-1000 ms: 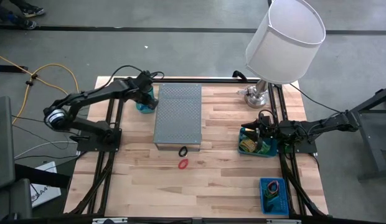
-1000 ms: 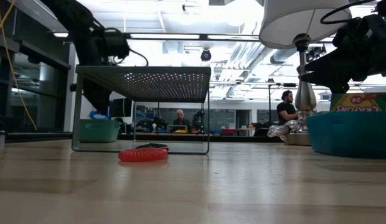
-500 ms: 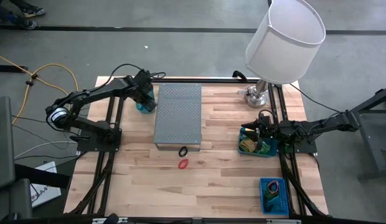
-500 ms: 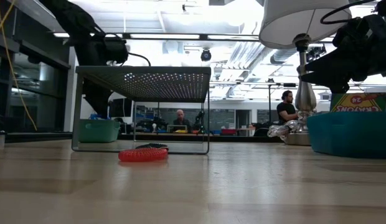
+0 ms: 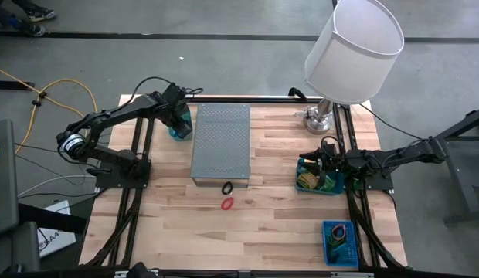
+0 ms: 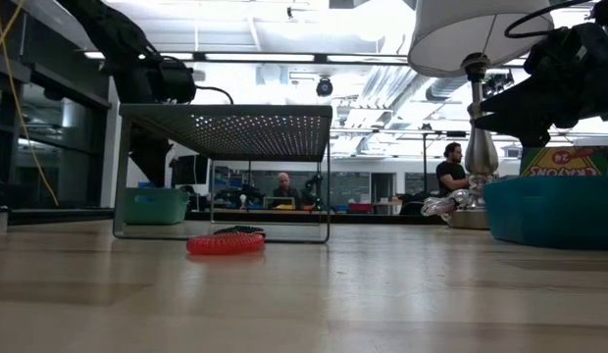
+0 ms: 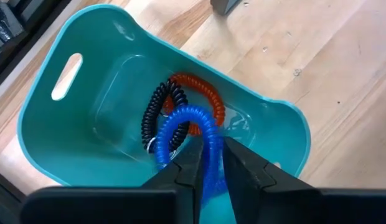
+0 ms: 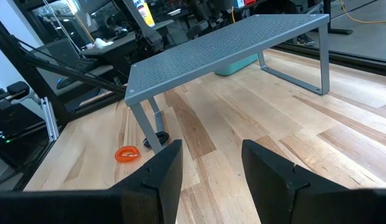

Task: Pick & Place Office Desk Supplies
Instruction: Put the blue spring keychain into the dark green bin, then put the orange spring keychain into the dark green bin

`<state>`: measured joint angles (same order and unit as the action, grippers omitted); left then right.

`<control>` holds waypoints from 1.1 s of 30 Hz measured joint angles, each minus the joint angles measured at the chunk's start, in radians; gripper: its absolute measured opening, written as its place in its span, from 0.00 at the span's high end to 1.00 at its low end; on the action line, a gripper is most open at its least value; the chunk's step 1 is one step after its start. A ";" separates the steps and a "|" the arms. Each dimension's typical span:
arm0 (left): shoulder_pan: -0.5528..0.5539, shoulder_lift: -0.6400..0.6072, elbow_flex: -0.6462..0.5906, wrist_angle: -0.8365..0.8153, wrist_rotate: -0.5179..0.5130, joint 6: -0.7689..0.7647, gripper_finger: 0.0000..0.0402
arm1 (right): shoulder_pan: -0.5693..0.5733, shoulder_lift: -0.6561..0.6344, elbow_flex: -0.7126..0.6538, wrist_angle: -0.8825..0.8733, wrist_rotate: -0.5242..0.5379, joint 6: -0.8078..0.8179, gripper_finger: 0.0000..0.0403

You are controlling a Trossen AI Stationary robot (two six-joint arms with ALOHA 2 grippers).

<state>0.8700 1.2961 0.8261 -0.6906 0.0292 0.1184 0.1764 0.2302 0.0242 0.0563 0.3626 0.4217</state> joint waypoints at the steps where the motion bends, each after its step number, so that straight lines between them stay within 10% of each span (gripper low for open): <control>1: 0.000 0.000 0.000 0.000 0.000 0.000 0.86 | 0.000 0.000 0.000 0.000 0.000 0.000 0.62; 15: 0.002 -0.009 0.000 0.000 0.013 -0.019 0.86 | 0.000 0.000 0.000 0.000 0.000 0.000 0.62; 33: -0.079 -0.375 0.000 0.026 0.074 -0.057 0.85 | 0.000 0.000 0.000 0.000 0.000 0.000 0.62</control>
<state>0.7906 0.9214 0.8265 -0.6647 0.1032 0.0612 0.1766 0.2302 0.0242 0.0563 0.3628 0.4217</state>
